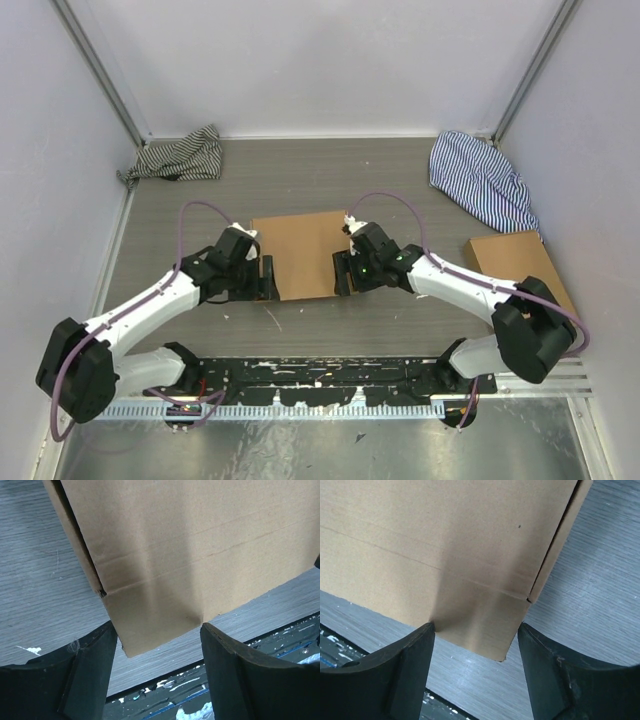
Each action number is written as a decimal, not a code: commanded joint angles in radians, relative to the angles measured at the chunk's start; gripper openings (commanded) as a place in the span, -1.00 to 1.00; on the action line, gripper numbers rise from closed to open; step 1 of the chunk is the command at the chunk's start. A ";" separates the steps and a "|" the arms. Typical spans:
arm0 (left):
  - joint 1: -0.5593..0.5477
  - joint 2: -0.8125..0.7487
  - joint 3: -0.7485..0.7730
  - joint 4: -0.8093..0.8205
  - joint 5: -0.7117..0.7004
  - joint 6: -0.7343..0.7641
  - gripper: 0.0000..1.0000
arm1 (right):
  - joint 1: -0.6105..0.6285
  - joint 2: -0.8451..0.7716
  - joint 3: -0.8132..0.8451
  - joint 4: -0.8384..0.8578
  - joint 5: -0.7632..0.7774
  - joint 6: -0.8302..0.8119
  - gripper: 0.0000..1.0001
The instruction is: Fold the paper box
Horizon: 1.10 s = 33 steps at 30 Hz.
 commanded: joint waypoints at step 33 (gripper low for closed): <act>-0.003 -0.098 -0.004 -0.034 -0.182 0.002 0.35 | 0.033 -0.105 0.114 -0.033 0.097 -0.039 0.46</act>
